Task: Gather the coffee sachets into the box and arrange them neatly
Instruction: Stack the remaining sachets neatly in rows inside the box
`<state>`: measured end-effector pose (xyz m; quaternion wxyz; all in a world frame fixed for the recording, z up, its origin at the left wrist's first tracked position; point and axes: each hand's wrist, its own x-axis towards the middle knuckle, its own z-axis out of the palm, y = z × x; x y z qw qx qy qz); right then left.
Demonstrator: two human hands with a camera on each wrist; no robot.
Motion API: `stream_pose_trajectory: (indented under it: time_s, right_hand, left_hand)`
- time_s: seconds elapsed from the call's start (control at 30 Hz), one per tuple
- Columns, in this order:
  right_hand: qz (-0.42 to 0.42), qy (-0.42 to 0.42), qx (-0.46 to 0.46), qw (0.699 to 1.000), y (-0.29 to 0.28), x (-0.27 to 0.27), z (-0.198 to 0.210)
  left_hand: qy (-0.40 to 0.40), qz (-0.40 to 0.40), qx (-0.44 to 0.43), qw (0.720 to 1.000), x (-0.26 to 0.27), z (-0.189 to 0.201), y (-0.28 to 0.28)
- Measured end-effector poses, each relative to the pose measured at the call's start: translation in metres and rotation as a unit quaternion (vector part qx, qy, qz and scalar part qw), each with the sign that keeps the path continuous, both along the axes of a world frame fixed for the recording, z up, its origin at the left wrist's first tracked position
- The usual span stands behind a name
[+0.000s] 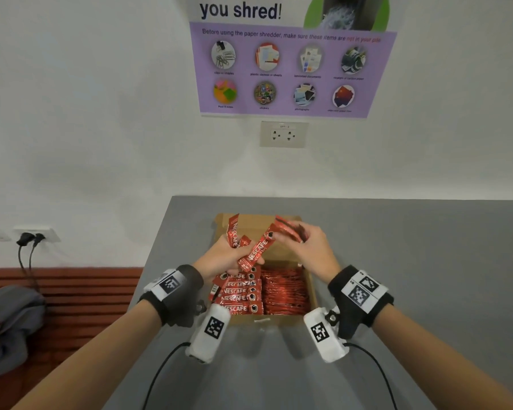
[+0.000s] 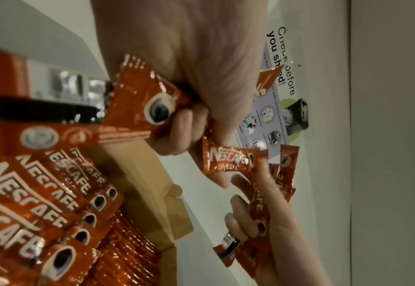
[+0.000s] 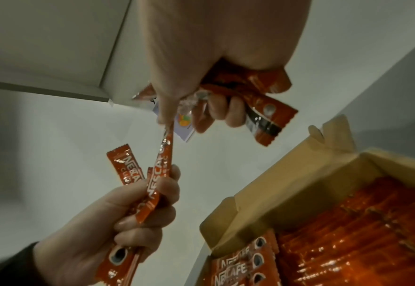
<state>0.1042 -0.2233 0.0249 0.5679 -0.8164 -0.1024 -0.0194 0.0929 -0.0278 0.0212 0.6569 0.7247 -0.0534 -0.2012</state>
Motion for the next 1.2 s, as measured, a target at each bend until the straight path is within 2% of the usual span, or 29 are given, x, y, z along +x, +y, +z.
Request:
stream_pose_trajectory:
  time_s: [0.07,0.2,0.3,0.43,0.5,0.63,0.83,0.97,1.1,1.2]
  right_hand:
    - [0.011,0.010,0.010,1.000,0.003,-0.001,-0.003]
    - [-0.024,0.015,0.030,0.999,0.002,0.002,-0.010]
    - [-0.026,0.022,0.017,0.999,-0.001,0.001,-0.012]
    - [0.004,0.041,0.019,0.999,-0.002,-0.002,-0.014]
    - [-0.009,0.042,0.018,0.999,-0.003,-0.001,-0.016]
    - [-0.066,0.065,0.031,0.995,-0.009,0.003,-0.019]
    - [-0.087,0.081,-0.034,0.992,-0.027,-0.001,-0.024]
    - [-0.112,0.087,-0.116,0.983,-0.036,-0.002,-0.031]
    - [-0.098,0.080,-0.228,0.965,-0.040,-0.002,-0.041]
    - [-0.090,0.092,-0.256,0.958,-0.041,0.001,-0.044]
  left_hand:
    - [0.004,-0.006,-0.001,1.000,0.000,0.001,-0.002]
    - [-0.019,0.010,-0.013,1.000,-0.001,0.001,-0.001]
    - [-0.052,0.007,0.021,0.998,-0.002,-0.004,0.002]
    - [-0.028,-0.034,0.019,0.999,-0.005,0.000,0.005]
    - [-0.035,-0.041,0.061,0.997,-0.004,0.001,0.004]
    - [-0.041,0.035,0.126,0.991,0.005,-0.007,0.003]
    - [-0.076,0.055,0.180,0.979,0.011,-0.016,-0.010]
    - [-0.080,0.061,0.230,0.968,0.017,-0.028,-0.028]
    - [-0.110,0.051,0.293,0.948,0.024,-0.038,-0.038]
    - [-0.149,0.025,0.356,0.922,0.024,-0.043,-0.043]
